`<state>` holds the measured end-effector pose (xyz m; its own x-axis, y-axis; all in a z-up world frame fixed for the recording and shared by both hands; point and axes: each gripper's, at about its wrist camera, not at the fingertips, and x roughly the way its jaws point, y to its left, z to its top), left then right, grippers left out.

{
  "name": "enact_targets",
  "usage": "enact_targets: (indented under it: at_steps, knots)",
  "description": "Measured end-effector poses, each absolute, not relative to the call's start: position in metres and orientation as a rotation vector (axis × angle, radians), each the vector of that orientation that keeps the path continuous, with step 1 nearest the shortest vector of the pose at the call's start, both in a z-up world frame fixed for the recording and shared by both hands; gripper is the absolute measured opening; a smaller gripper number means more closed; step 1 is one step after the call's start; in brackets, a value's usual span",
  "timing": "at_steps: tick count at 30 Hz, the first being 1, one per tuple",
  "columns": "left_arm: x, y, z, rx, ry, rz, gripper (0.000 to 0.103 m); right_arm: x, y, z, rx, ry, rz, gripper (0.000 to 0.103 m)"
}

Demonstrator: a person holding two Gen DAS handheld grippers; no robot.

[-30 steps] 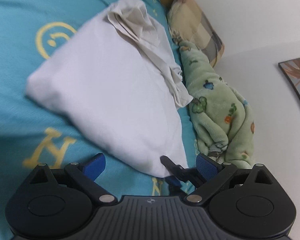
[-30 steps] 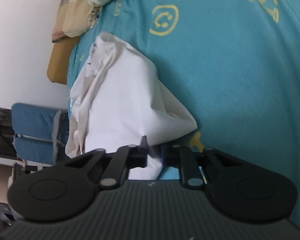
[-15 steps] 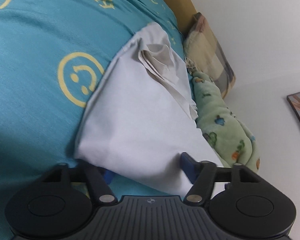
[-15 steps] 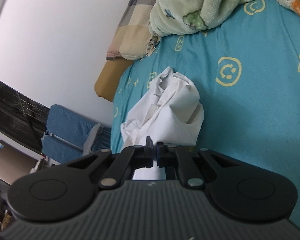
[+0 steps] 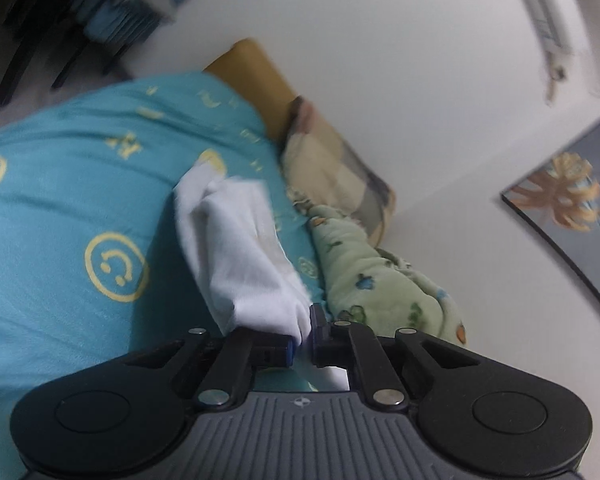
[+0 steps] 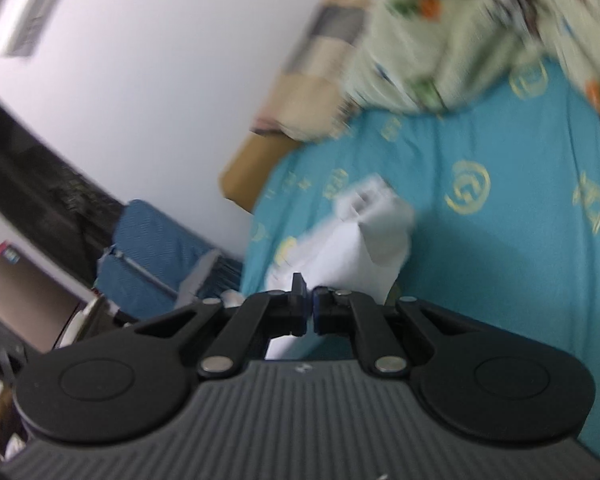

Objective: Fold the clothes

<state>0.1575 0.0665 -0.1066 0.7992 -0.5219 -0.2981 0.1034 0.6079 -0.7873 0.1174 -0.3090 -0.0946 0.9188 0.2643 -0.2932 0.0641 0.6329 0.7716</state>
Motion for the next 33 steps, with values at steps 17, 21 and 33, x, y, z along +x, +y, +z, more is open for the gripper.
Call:
enact_targets:
  at_steps: [17, 21, 33]
  knots:
    - [-0.051, 0.073, -0.047, -0.679, 0.483, -0.431, 0.009, -0.061, -0.296, -0.056, 0.787, 0.282, 0.107, 0.006]
    - [-0.017, 0.066, -0.035, -0.653, 0.534, -0.417, 0.009, -0.026, -0.303, -0.041, 0.781, 0.374, 0.108, 0.006]
    - [0.174, 0.039, -0.061, -0.590, 0.727, -0.251, 0.010, 0.150, -0.301, -0.070, 0.840, 0.572, -0.020, 0.006]
